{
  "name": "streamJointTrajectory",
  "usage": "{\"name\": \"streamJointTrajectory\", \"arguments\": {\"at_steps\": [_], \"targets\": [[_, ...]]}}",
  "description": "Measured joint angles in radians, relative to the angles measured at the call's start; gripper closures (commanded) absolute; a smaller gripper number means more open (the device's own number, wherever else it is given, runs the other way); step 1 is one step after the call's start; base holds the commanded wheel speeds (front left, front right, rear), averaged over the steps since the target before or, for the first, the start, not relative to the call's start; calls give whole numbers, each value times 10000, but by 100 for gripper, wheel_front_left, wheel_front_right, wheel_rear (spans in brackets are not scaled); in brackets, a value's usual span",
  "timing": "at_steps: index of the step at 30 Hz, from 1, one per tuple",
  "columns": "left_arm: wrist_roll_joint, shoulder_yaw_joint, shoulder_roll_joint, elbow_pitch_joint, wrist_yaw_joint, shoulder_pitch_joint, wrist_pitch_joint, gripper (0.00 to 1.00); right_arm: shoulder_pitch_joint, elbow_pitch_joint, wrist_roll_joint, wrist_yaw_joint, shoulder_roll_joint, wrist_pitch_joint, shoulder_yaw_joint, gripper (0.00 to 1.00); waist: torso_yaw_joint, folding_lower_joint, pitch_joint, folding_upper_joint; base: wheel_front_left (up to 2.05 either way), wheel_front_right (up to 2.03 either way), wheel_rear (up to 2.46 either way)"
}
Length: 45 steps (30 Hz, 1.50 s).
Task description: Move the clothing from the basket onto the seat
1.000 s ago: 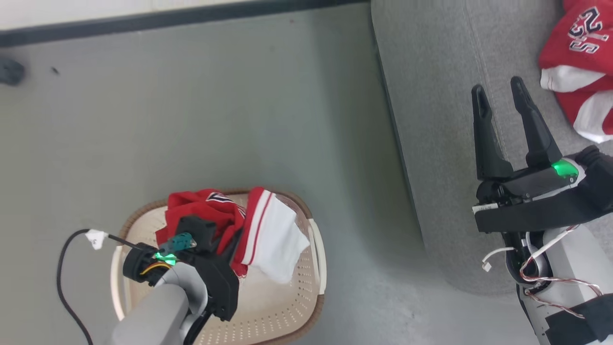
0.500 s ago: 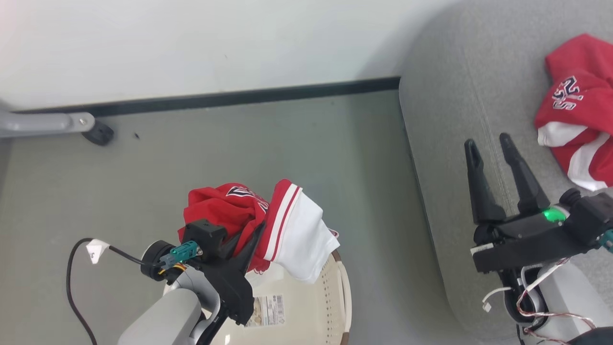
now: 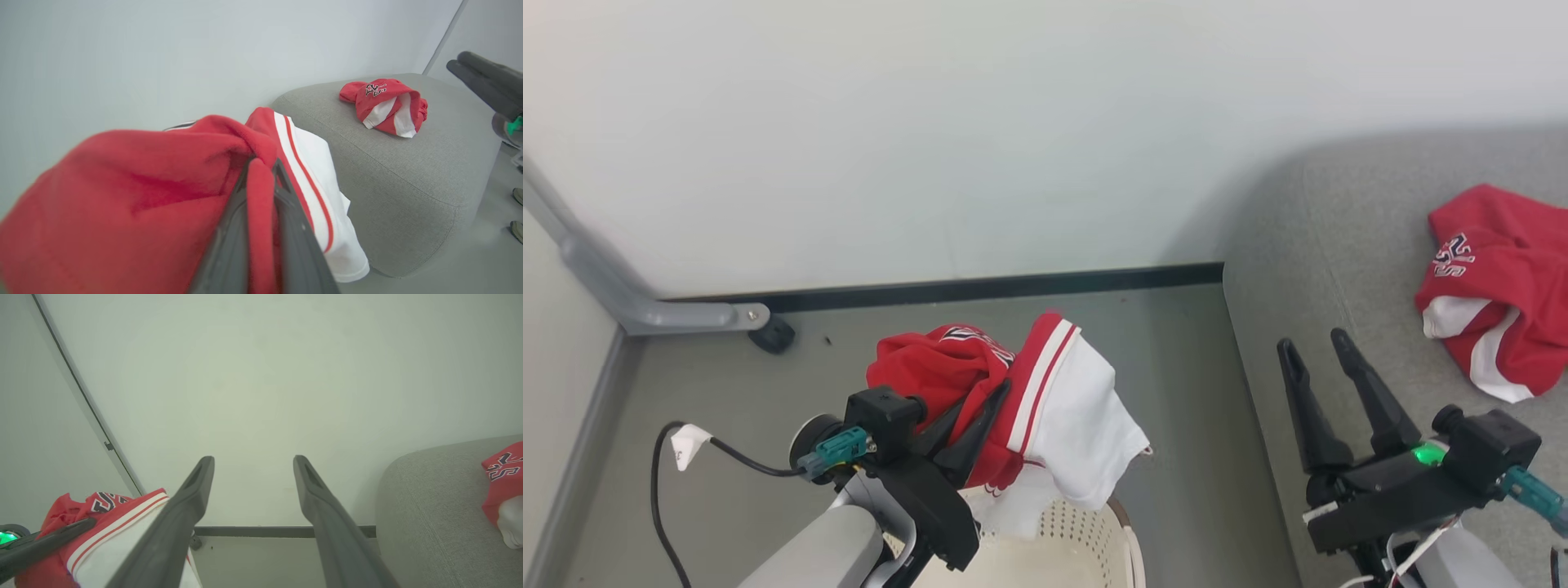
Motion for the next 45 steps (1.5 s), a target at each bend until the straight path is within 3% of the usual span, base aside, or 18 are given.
{"name": "streamJointTrajectory", "arguments": {"at_steps": [15, 27, 45], "targets": [[48, 263, 151, -1434, 15, 51, -73, 100, 281, -313, 382, 0, -387, 0, 1024, 0, 202, 2, -696, 2, 0, 0, 0], [311, 38, -25, -2205, 15, 50, -73, 100, -709, 527, 1239, 0, -1243, 454, 2997, 0, 462, 2, -540, 2, 0, 0, 0], [531, -476, -290, -2731, 15, -19, -71, 100, -2397, 1582, 3428, 0, -1507, 1505, 6149, 0, 1479, 2, -502, 2, 0, 0, 0]]}}
